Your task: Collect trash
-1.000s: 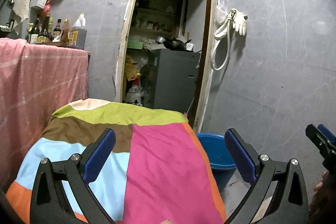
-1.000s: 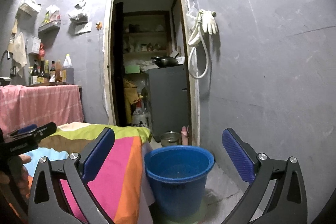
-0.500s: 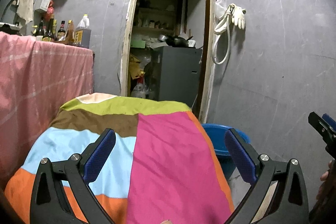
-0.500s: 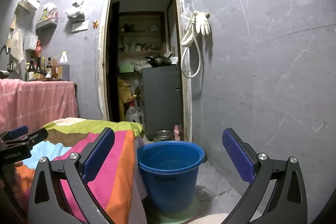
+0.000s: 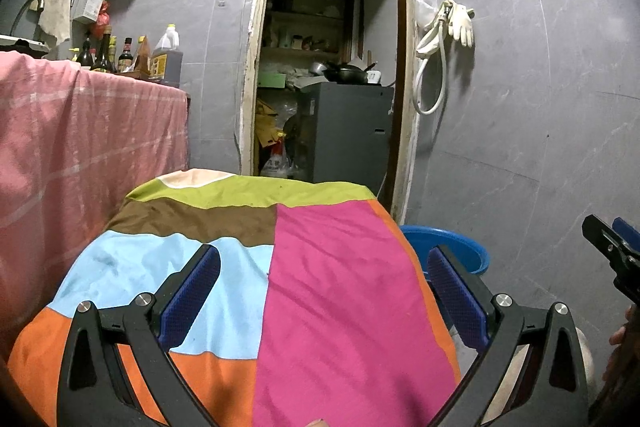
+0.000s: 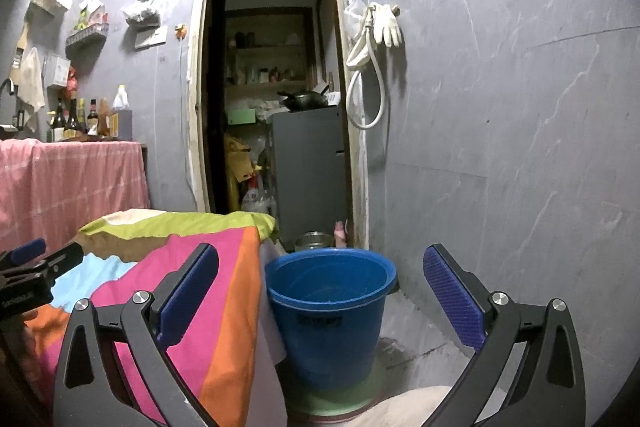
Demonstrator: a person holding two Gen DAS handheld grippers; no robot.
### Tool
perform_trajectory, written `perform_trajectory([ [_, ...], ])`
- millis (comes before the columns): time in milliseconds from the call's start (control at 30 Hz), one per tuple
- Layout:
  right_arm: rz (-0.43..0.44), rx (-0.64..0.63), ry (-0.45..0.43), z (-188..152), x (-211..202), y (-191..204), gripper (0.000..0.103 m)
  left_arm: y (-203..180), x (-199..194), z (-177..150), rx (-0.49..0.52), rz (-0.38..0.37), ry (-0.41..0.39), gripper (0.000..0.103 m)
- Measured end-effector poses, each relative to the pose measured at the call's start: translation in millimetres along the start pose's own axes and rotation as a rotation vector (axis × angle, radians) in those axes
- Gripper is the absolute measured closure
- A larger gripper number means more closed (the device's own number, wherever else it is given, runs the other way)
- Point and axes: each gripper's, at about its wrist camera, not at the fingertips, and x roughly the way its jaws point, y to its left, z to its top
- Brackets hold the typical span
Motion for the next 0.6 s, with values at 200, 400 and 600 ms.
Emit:
perform_trajectory([
  [200,0.005,-0.001,0.005,-0.5,0.9,0.3,0.000,2.6,0.3,-0.3,-0.010,0.002,0.002,0.002],
  [400,0.005,-0.001,0.006,0.2,1.3,1.7,0.000,2.3,0.3,-0.1,-0.011,0.003,0.001,0.002],
  [600,0.005,-0.001,0.006,0.6,1.4,1.3,0.000,1.6,0.5,-0.4,-0.013,0.003,0.003,0.002],
])
